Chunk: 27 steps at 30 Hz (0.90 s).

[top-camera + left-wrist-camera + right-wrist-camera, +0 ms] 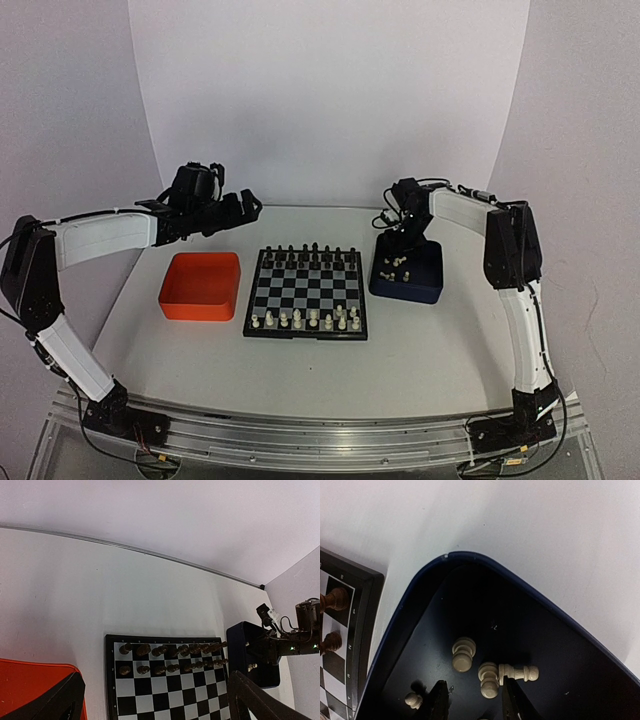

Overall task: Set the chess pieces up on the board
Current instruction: Pick up the chess piece from the storage box.

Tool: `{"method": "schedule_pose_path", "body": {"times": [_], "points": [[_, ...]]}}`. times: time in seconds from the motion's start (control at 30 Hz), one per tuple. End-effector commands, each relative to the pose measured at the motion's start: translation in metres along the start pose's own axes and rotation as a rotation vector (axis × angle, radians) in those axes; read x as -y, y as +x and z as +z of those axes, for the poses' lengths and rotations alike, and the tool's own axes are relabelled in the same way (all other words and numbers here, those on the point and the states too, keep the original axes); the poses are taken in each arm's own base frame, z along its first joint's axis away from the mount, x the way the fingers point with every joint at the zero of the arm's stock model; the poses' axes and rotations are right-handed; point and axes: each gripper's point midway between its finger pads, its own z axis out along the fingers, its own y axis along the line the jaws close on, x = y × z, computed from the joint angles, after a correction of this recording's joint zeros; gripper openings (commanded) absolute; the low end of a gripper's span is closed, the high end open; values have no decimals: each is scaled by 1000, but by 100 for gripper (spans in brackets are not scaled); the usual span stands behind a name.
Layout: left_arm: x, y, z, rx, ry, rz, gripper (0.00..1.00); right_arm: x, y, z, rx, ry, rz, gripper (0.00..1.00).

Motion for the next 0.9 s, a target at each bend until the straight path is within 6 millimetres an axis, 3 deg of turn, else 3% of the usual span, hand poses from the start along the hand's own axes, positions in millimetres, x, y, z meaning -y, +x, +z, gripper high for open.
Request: {"method": "schedule_pose_path", "body": {"times": [0.0,0.37,0.87], "points": [[7,-19,-5,47,6,-10,100,2,-3,1,1,6,-2,29],[6,-18,-6,45,5,-13,100,3,3,5,-15,7,2,23],[6,-20,-10,55,3,-12,100,7,7,13,-31,26,0,23]]}}
